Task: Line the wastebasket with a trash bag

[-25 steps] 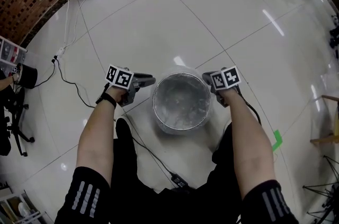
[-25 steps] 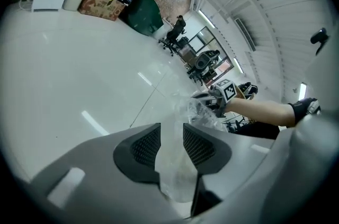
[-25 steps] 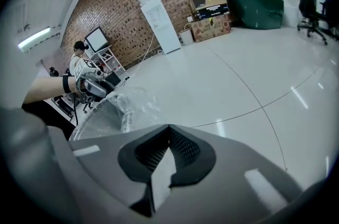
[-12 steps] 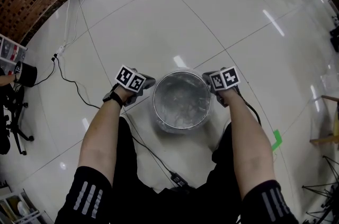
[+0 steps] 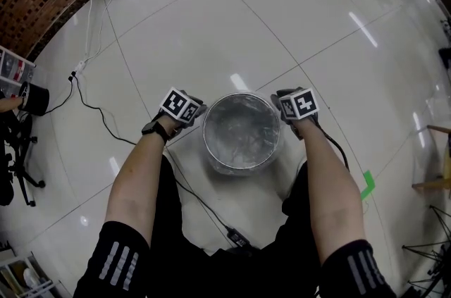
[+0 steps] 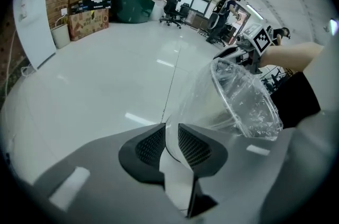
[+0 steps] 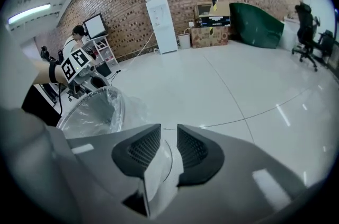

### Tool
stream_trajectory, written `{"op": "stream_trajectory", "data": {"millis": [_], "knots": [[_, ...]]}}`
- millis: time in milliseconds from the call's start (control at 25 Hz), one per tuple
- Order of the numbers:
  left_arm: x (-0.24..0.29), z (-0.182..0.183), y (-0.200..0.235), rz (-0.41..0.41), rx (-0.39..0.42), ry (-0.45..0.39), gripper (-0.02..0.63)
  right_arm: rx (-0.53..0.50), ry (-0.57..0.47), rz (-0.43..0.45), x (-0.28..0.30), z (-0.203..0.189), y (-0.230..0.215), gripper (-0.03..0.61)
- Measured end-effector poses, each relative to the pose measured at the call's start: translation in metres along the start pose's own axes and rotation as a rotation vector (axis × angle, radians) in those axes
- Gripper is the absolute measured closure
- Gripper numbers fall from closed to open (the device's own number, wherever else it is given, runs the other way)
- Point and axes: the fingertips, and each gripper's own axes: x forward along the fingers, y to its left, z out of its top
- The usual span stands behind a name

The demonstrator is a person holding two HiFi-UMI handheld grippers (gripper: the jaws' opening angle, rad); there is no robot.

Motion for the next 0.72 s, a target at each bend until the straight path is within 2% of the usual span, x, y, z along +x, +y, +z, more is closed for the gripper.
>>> {"op": "stream_trajectory", "data": {"millis": [160,280,480,600,720], "knots": [[-0.025,0.003,0.013,0.101,0.02,-0.028,0.523,-0.012,-0.06,-0.054,-0.023,0.012,-0.007,0.465],[-0.046,0.007,0.011,0.151,0.069,-0.027,0.512,-0.051,-0.095,-0.084,-0.046,0.025,-0.001,0.452],[-0.071,0.008,-0.012,0.184,0.153,0.004,0.477,-0.235,-0.089,-0.183,-0.09,0.042,0.01,0.417],[-0.089,0.008,-0.024,0.228,0.234,0.023,0.466,-0.307,-0.145,-0.207,-0.123,0.057,0.029,0.417],[-0.111,0.009,-0.04,0.242,0.263,-0.004,0.463,-0.369,-0.214,-0.223,-0.158,0.072,0.058,0.417]]}}
